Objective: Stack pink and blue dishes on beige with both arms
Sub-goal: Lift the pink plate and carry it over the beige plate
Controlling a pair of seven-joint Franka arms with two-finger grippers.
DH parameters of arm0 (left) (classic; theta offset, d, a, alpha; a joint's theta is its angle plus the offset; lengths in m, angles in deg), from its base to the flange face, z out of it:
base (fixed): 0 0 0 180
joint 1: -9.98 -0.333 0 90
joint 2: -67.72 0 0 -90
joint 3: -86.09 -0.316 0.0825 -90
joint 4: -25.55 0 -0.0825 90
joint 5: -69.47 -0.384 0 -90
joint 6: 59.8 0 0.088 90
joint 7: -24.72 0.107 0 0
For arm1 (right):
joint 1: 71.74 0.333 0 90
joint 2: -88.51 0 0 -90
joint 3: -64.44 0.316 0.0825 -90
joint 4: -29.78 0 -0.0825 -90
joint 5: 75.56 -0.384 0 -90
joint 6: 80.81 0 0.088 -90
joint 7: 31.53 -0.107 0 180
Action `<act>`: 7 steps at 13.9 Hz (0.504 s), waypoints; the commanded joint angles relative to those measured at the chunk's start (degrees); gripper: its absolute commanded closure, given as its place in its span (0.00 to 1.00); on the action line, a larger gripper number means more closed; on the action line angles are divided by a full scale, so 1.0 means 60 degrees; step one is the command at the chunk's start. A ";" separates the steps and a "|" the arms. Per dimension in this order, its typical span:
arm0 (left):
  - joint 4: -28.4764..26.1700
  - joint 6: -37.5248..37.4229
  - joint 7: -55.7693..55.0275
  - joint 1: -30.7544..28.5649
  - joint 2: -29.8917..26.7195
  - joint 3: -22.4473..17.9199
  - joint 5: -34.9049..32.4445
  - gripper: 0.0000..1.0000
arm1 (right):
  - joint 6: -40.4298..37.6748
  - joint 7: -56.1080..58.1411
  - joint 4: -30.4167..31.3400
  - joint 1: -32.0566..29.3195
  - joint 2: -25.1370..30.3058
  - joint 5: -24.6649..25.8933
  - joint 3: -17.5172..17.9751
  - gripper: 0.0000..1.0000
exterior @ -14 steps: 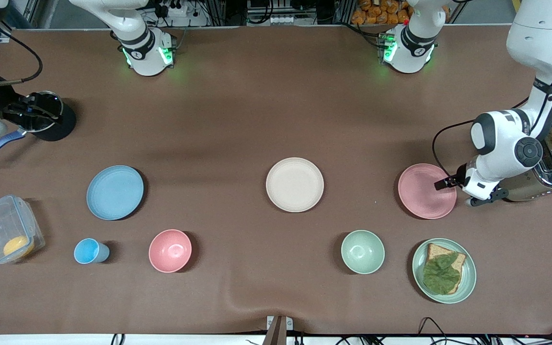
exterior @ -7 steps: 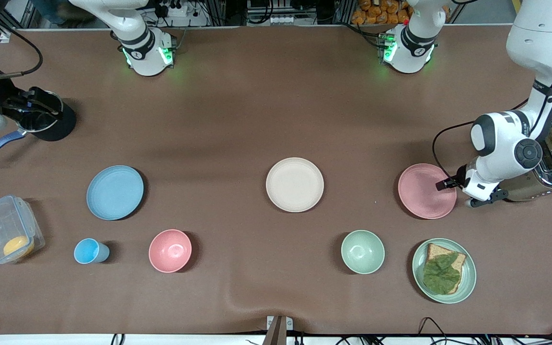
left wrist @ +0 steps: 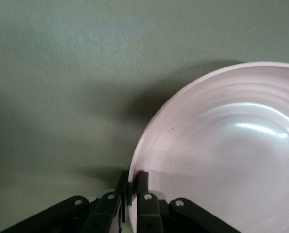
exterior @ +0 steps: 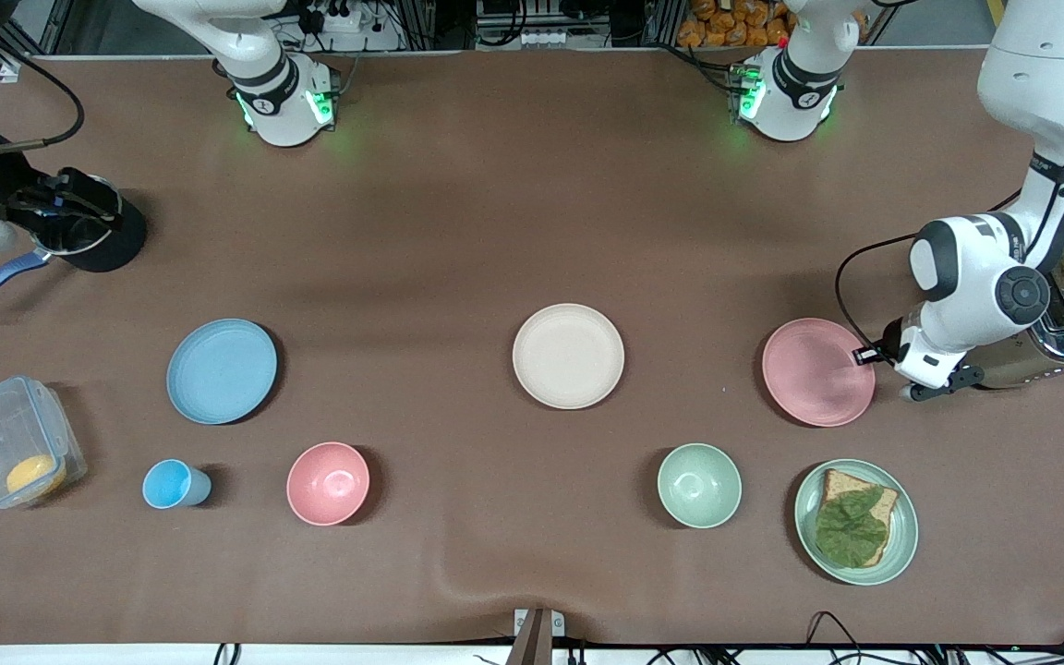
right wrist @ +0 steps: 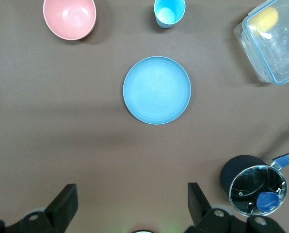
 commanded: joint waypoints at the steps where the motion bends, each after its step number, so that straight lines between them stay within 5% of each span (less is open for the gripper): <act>1: 0.0039 0.0050 0.0059 -0.0256 -0.0231 0.0086 -0.0154 1.00 | 0.0049 -0.0120 0.0312 0.0015 0.0300 -0.0127 -0.0012 0.00; 4: 0.0082 -0.0518 0.0118 -0.0227 -0.1226 0.0566 -0.0125 1.00 | 0.0063 -0.0120 0.0312 0.0045 0.0285 -0.0127 -0.0012 0.00; 7: 0.0928 -0.1703 -0.0013 -0.0169 -0.1536 0.1926 -0.0052 1.00 | 0.0049 -0.0120 0.0312 0.0089 0.0285 -0.0127 -0.0012 0.00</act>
